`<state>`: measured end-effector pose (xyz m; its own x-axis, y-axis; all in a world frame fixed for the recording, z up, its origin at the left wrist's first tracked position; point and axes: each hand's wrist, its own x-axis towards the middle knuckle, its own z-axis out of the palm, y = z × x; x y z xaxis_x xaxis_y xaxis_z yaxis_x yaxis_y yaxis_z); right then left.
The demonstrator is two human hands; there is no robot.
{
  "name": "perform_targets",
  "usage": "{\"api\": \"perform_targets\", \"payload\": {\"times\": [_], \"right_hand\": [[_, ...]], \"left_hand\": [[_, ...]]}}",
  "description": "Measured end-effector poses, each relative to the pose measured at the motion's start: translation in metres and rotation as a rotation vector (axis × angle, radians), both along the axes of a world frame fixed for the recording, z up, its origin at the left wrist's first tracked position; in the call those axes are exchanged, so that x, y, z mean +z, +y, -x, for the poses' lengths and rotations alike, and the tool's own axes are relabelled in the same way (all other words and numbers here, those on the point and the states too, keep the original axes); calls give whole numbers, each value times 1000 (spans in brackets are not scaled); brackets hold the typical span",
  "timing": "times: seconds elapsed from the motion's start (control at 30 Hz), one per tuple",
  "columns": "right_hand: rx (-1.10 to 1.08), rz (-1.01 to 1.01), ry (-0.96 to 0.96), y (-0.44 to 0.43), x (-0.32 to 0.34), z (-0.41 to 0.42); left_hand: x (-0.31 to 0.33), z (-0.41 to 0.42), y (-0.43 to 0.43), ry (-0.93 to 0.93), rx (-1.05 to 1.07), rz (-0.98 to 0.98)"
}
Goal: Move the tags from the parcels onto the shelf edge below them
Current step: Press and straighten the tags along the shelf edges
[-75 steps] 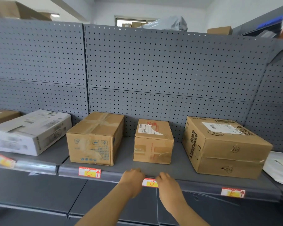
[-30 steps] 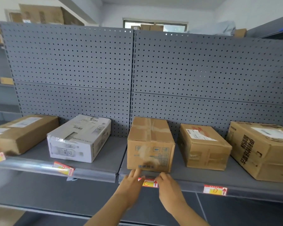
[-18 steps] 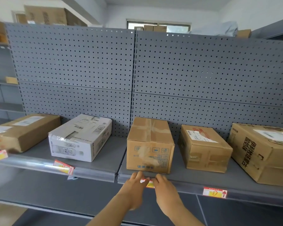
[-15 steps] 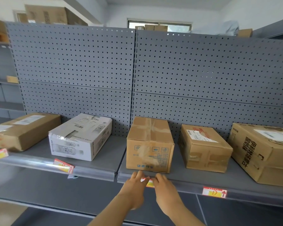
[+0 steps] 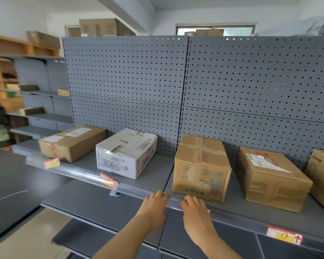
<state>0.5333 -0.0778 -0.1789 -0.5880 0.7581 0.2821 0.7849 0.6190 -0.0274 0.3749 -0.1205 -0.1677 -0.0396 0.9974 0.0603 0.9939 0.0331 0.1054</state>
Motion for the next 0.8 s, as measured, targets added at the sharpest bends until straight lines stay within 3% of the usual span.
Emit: {"api": "perform_targets", "payload": {"times": [0.17,0.4,0.53,0.67,0.8], "right_hand": [[140,-24,28,-10,1,56],[111,25,23,1,-3,144],[-2,101,111,4,3,195],[-25,35,265,-4,11,242],[-139,62,295,-12,13,270]], "left_hand": [[14,67,-19,55,98,2],[33,166,-18,94,159,-44],[37,225,-15,143,119,0],[35,267,-7,158,36,66],[33,285,-1,172,-66,88]]}}
